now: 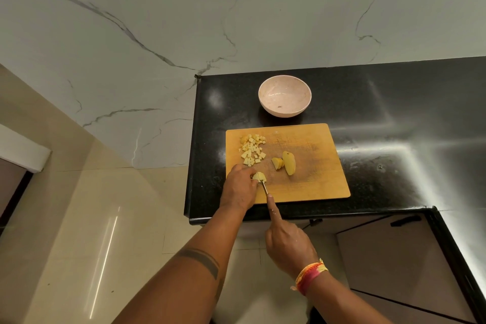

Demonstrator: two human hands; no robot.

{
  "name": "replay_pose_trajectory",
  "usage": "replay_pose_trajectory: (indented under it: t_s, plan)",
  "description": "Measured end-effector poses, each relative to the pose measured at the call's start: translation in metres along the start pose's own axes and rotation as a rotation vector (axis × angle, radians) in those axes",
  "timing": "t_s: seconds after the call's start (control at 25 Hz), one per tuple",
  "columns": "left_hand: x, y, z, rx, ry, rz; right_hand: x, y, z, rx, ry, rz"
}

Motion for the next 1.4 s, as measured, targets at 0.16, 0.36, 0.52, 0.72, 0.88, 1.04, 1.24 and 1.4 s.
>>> replay_pose_trajectory:
  t_s: [0.16,0.36,0.52,0.72,0.88,1.04,1.24,1.4]
  plan:
    - [-0.006,-0.007,0.005,-0.050,0.019,-0.031,0.016,-0.011,0.013,0.030,-0.025,-0.014]
    - [-0.005,-0.004,0.005,-0.028,0.029,-0.020,0.031,-0.014,0.022,0.000,-0.014,-0.003]
    - [-0.003,-0.001,0.004,0.027,0.002,-0.014,0.032,-0.010,0.024,-0.040,-0.019,0.018]
    - [-0.001,-0.002,0.003,0.024,-0.033,-0.040,0.016,0.000,0.017,-0.029,-0.010,0.052]
    - [-0.001,-0.005,0.003,-0.003,-0.057,-0.043,-0.002,0.004,0.003,0.050,-0.001,0.037]
    - [-0.010,0.001,-0.001,-0.039,0.028,-0.019,0.003,-0.005,-0.009,0.108,0.030,-0.034]
    - [0.001,0.008,-0.003,0.028,-0.011,0.033,0.021,-0.004,0.004,0.152,0.019,-0.025]
    - [0.016,-0.003,-0.009,0.082,-0.034,-0.016,0.044,-0.016,0.015,0.168,0.011,-0.041]
Point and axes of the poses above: each hand's wrist, its own x-axis towards the middle knuckle, its own y-axis out of the palm, z = x × y, the point moved 9 cm from there along x, towards the middle knuckle, and after that the axes turned 14 degrees about z, right-handed, at the moved point
